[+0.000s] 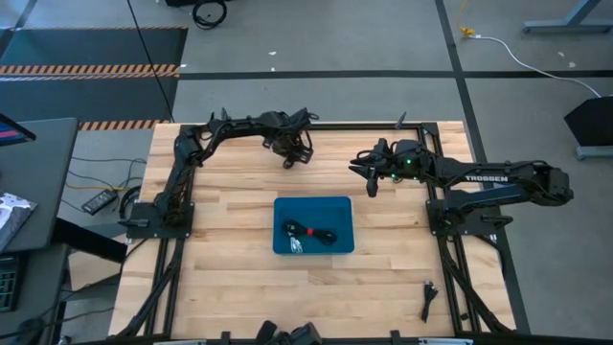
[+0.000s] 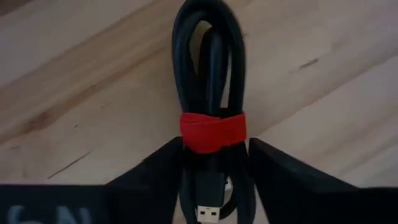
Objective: Pick and place USB-C Cables
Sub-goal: Put the black charger cable into the blue bin
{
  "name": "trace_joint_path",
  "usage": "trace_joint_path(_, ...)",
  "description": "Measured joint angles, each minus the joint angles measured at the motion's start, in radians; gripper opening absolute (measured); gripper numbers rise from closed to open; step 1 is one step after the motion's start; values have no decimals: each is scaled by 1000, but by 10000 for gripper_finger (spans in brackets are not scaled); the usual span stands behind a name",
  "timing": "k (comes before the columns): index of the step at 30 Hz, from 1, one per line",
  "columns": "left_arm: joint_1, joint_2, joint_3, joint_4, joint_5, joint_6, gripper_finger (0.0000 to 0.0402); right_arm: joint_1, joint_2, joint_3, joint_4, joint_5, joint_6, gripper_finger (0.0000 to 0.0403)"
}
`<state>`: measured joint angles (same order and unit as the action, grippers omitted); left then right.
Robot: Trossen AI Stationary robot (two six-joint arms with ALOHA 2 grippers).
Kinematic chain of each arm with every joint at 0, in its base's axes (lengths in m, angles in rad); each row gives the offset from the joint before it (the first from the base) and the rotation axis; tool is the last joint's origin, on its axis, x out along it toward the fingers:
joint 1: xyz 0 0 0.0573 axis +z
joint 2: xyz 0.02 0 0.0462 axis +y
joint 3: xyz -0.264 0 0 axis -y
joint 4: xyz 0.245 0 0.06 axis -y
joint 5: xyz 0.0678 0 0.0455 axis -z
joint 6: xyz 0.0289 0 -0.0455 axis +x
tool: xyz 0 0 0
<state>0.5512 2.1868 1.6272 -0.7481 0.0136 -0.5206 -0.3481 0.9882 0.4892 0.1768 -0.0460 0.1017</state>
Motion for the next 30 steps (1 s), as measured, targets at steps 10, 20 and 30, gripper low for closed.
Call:
trace_joint_path(10, -6, -4, 3, 1, 14, 72, 55, 0, 0, 0, 2, 0, 0, 97)
trace_joint_path(20, -42, -8, 110, -129, 26, 174, 60, 0, 0, 0, 2, 0, 0, 97)
trace_joint_path(30, -185, -9, 324, -353, -2, 320, 59, -3, -2, 0, -16, 0, -30, 96)
